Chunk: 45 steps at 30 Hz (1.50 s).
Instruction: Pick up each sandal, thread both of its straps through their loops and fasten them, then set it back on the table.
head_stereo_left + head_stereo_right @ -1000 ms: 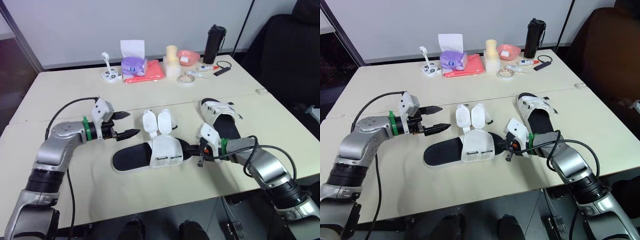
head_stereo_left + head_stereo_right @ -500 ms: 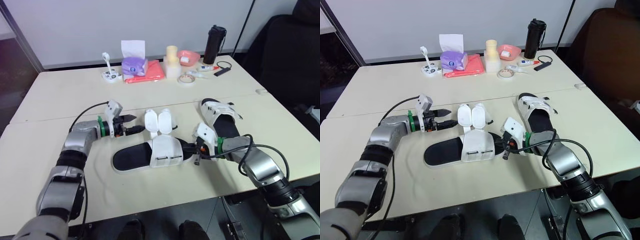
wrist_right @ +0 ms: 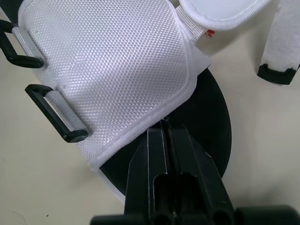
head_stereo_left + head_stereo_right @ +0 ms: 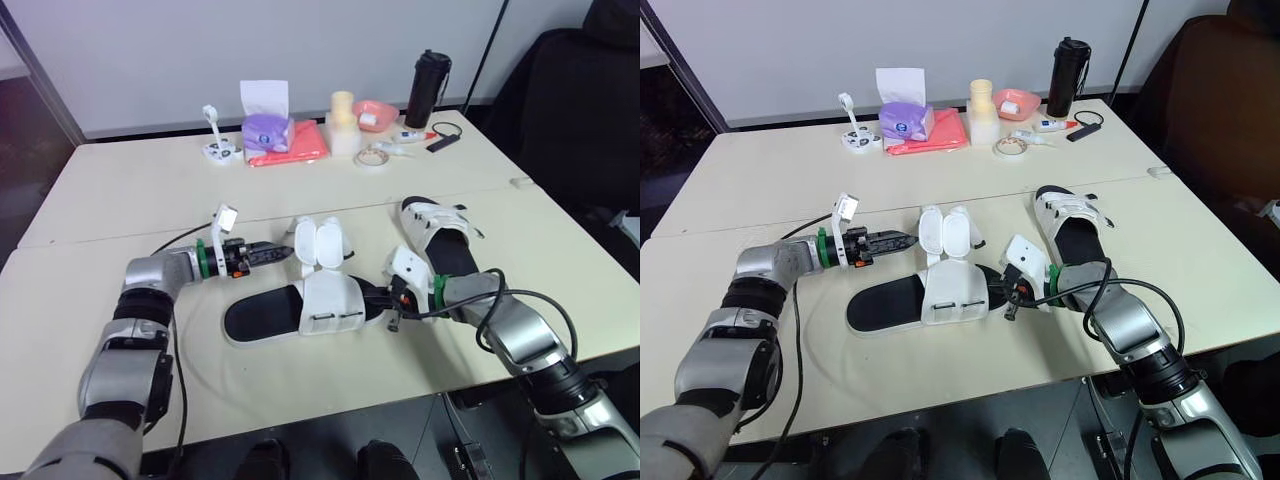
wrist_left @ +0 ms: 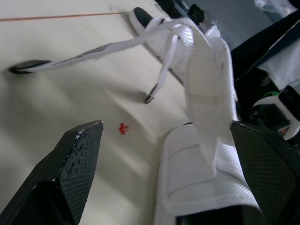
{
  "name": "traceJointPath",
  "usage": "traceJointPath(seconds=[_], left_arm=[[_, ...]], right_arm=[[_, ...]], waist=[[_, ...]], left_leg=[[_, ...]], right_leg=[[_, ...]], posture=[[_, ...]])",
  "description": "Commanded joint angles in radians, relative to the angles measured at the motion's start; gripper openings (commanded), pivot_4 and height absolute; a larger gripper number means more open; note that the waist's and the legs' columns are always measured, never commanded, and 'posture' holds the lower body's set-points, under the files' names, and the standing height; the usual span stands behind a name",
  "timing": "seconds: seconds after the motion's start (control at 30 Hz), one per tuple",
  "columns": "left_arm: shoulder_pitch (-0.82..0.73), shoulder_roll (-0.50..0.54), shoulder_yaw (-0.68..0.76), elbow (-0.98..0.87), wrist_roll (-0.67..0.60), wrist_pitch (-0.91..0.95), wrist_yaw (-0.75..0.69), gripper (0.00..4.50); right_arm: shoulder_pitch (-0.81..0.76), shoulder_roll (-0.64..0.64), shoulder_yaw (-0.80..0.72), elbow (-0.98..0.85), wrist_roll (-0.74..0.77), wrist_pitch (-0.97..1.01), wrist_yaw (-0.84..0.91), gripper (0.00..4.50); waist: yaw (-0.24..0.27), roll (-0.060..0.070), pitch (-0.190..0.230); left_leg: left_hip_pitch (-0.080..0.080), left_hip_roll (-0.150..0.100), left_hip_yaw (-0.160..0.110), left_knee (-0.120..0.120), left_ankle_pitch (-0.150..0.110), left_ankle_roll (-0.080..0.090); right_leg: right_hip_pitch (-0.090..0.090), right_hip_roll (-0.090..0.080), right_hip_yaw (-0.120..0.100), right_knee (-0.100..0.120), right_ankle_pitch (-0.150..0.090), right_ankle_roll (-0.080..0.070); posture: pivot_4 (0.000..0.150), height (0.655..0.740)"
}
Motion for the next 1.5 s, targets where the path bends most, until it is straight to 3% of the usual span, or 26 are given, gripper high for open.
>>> traceJointPath(seconds=[0.03,0.27,0.53,0.73,1.13,1.5], left_arm=[[0.004,0.051,0.014,-0.019,0.014,-0.026,-0.031,4.5],[0.02,0.068,0.04,-0.074,-0.036,0.051,-0.061,4.5],[-0.003,-0.06,0.095,-0.137,-0.112,0.157,0.036,4.5],[-0.041,-0.127,0.15,-0.015,-0.119,0.118,0.133,4.5],[-0.221,-0.253,0.412,0.257,-0.228,0.059,0.41,4.5],[-0.228,-0.272,0.465,0.285,-0.236,0.054,0.469,4.5]], right_arm=[[0.006,0.001,0.001,-0.022,-0.002,0.011,0.007,0.05],[0.006,0.003,0.002,-0.026,-0.003,0.017,0.008,0.05],[0.001,-0.005,0.0,-0.022,-0.009,0.021,0.01,0.05],[0.007,-0.008,-0.006,-0.03,-0.009,0.029,0.003,0.05],[0.007,0.007,-0.014,-0.036,-0.005,0.047,-0.021,0.05],[0.016,0.004,-0.015,-0.047,-0.002,0.056,-0.033,0.05]], waist=[[0.0,0.0,0.0],[0.001,0.0,0.0],[0.001,0.0,0.0],[0.002,0.0,0.0],[0.002,-0.001,0.0],[0.003,-0.001,0.0]], left_leg=[[0.0,0.0,0.0,0.0,0.0,0.0],[0.0,0.0,0.0,0.0,0.0,0.0],[0.0,0.0,0.0,0.001,0.0,0.0],[0.0,0.0,0.0,0.001,0.0,0.0],[0.0,0.0,0.0,0.001,0.0,0.0],[0.0,0.0,0.0,0.001,0.0,-0.001]], right_leg=[[0.0,0.0,0.0,0.0,0.0,0.0],[0.0,0.0,0.0,0.0,0.0,0.0],[0.001,0.0,0.0,0.0,0.0,0.0],[0.0,0.0,0.0,0.0,0.0,0.0],[0.001,0.0,0.0,0.0,0.0,0.0],[0.001,0.0,0.0,0.001,0.0,0.0]], posture=[[0.15,0.74],[0.15,0.74],[0.15,0.74],[0.15,0.74],[0.15,0.74],[0.15,0.74]])
